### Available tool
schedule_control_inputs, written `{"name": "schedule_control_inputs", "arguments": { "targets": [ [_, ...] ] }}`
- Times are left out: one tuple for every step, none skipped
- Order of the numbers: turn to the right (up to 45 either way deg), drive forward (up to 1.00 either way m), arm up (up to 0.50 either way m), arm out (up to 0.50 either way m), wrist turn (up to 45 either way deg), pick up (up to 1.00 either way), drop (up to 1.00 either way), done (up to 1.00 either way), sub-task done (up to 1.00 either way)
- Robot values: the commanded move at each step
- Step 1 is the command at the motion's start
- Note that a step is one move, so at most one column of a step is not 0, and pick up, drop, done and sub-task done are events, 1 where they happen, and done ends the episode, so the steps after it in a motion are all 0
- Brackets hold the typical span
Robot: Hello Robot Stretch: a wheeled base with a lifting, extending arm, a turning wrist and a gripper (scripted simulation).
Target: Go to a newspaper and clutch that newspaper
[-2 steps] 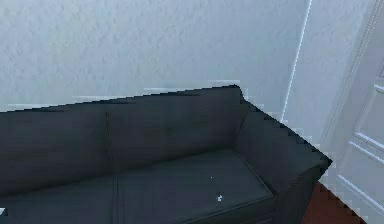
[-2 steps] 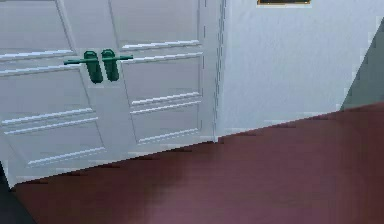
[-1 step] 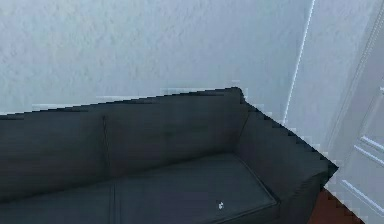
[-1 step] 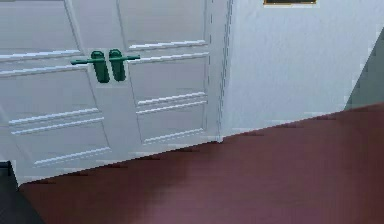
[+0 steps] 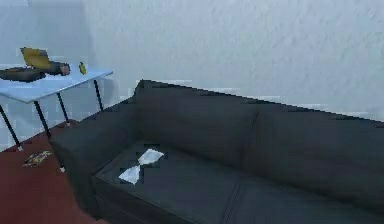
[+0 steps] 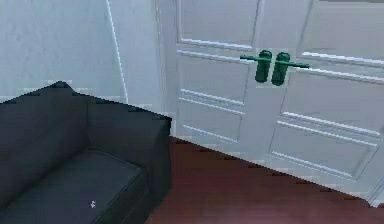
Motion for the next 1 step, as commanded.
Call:
{"name": "schedule_control_inputs", "arguments": {
  "targets": [
    [-45.0,0.00,0.00,0.00,0.0,0.00,0.00,0.00,0.00]
  ]
}}
